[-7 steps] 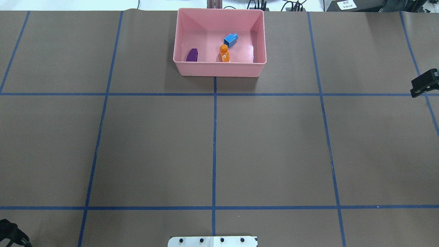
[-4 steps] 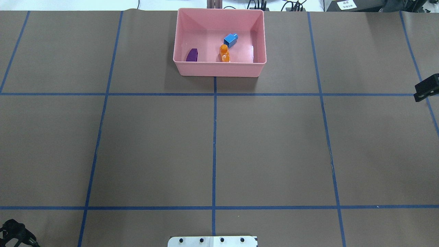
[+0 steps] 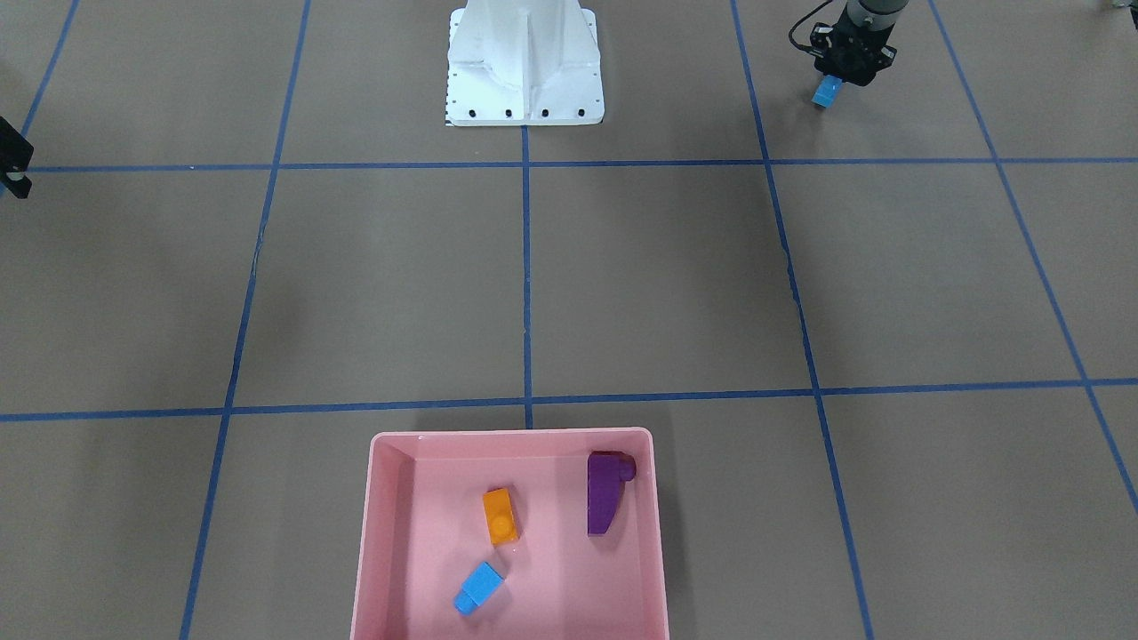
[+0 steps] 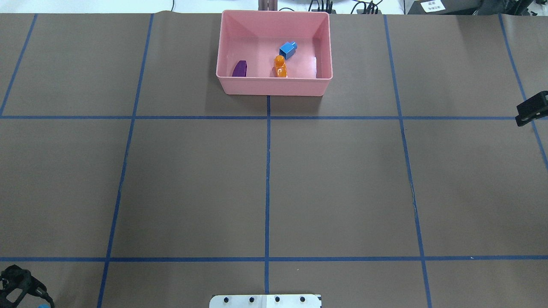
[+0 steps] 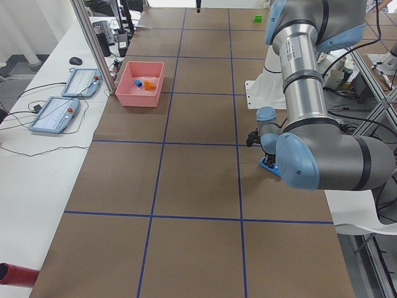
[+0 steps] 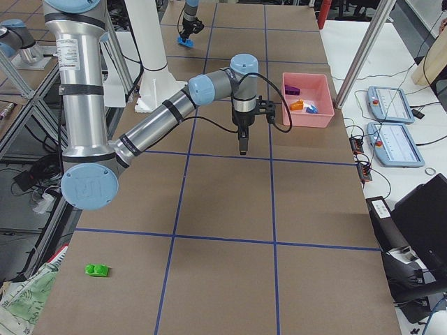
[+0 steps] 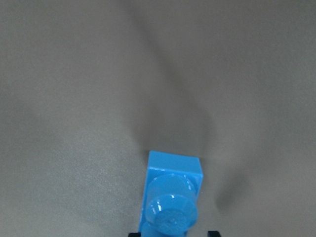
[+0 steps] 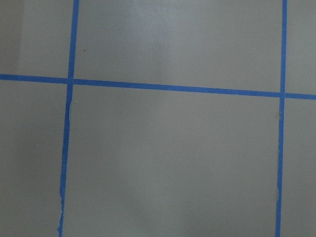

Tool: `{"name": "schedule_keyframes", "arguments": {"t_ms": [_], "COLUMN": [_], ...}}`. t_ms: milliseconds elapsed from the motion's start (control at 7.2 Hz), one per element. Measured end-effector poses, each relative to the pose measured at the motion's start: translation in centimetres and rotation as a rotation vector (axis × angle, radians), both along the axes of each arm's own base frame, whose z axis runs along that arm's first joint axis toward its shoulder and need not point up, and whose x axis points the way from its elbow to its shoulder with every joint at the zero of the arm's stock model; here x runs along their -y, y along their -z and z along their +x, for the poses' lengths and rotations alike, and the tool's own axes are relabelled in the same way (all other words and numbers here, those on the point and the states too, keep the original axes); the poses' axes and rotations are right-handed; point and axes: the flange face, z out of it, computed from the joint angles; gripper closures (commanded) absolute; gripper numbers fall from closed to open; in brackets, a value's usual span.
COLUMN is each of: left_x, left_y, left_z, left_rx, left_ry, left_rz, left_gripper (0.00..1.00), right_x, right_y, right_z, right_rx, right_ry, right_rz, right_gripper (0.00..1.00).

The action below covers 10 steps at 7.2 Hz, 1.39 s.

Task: Put all blocks into box

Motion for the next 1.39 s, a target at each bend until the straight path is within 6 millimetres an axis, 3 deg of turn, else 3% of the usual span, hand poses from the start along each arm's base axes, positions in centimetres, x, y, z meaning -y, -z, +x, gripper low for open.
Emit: {"name": "schedule_keyframes", "arguments": {"t_ms": [278,694,972,1389], "left_x": [4.3,13.1,18.6,29.1], "left_y": [4.2,11.8,17.3,27.5], "left_z": [-2.2,-5.5,-5.4,-3.9], "left_rx": [-0.089,-0.308,-0.389,-0.394], "left_ry": [0.129,0.349,0.469,0.635], "left_rz": [-0.045,-0.095,-0.084,-0.079], "left_gripper": [1.00,1.00,1.00,1.00], "right_x": [0.3,0.0,-0.7,-2.9], "right_y": [-0.2,-0.8,-2.6,-6.4], "right_z": [-0.2,1.0,4.0,8.3], "right_rx": [-0.001,0.020,0.033,0.032], "right_ry": [0.010,0.035,0.078,0.127], "right_rz": [0.004,0.006,0.034,0.047], "right_gripper": [0.00,0.00,0.00,0.00]}}
